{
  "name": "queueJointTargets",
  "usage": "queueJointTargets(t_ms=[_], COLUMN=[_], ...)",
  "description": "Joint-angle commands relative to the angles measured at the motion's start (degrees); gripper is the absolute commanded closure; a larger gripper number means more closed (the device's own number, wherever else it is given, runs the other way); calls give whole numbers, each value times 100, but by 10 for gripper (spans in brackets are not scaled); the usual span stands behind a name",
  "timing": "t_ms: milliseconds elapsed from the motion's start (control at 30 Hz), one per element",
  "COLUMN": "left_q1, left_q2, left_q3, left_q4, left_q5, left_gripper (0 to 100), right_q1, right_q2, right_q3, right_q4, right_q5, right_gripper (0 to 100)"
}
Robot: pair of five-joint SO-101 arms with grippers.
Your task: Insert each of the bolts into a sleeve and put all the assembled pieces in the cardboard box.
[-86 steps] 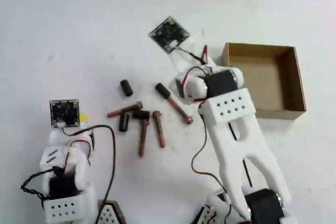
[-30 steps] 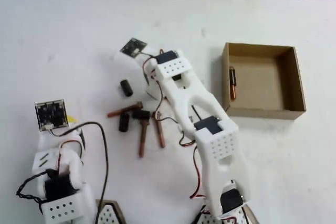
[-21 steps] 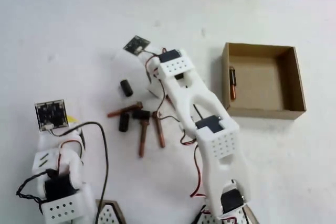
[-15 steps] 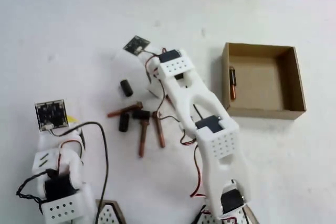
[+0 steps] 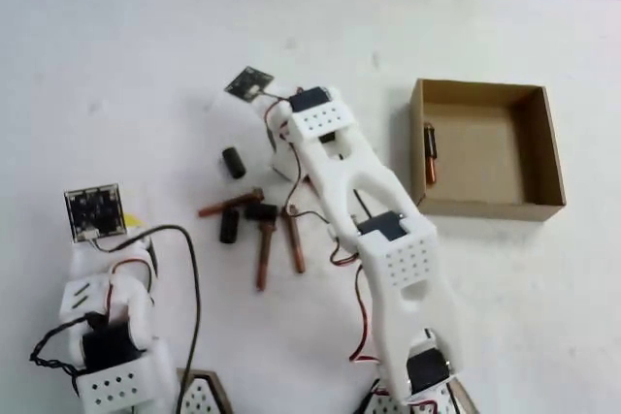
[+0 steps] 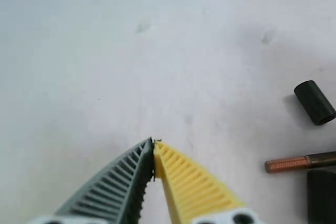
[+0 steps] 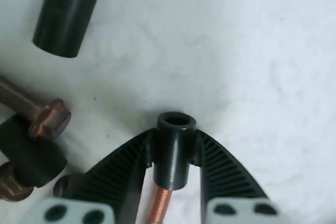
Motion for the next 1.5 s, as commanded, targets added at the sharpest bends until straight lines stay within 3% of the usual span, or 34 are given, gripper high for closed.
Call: queueJointTargets(t_ms=[0,300,767,1133,1467], left_q1=[-13,-13,-13,-13,365], left_q2=[-84,-84,-84,-84,-84], left_q3=[-211,-211,-202,-202,-237], left_q4=[18,18,9,35,396], left_q5=[-53,-53,-53,-44,-44], left_gripper=[976,976,976,976,975], right_q1=[-57,-31,-22,-22,374], right_q2=[-13,365,-207,-1490,-3890], right_q3=[-114,-299,-1802,-2673,-1574], right_q4=[75,136,1604,2782,2809], right_q5=[70,44,26,26,18], right_gripper=[935,976,981,981,981])
